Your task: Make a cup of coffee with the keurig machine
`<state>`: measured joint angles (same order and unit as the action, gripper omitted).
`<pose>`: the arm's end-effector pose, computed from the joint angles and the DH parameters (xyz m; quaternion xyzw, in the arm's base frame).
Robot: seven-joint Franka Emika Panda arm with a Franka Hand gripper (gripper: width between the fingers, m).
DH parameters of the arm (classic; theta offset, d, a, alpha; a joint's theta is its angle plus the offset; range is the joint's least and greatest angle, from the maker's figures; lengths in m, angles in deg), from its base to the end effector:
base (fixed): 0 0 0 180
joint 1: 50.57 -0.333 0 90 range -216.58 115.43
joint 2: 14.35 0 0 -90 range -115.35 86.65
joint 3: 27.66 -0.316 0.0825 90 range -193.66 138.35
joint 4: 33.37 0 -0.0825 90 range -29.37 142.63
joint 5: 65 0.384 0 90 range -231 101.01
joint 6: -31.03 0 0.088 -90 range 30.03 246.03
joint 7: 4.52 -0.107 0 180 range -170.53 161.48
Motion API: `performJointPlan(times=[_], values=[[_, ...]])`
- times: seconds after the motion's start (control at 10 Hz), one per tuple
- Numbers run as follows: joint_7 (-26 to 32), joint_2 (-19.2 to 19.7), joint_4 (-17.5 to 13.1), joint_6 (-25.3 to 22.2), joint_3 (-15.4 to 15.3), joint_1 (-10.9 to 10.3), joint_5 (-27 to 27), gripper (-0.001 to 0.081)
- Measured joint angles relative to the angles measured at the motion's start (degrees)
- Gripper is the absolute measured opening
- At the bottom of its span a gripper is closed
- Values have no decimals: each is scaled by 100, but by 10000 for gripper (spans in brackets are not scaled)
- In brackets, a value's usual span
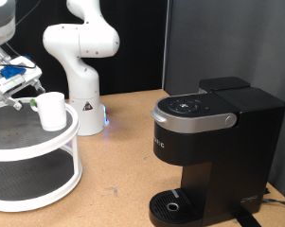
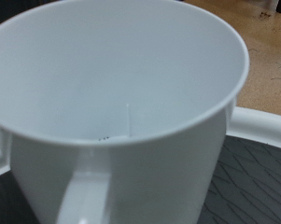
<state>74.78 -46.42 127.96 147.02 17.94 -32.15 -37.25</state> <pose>0.1933 -0.2521 0.3125 -0.9031 -0.0519 -0.2755 0.3252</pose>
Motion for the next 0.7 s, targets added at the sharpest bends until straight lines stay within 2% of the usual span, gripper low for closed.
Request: performJointPlan(times=[0.2, 0.7], values=[[173, 50, 0, 12, 83, -66, 189, 803], [187, 151, 4, 203, 84, -209, 393, 803]])
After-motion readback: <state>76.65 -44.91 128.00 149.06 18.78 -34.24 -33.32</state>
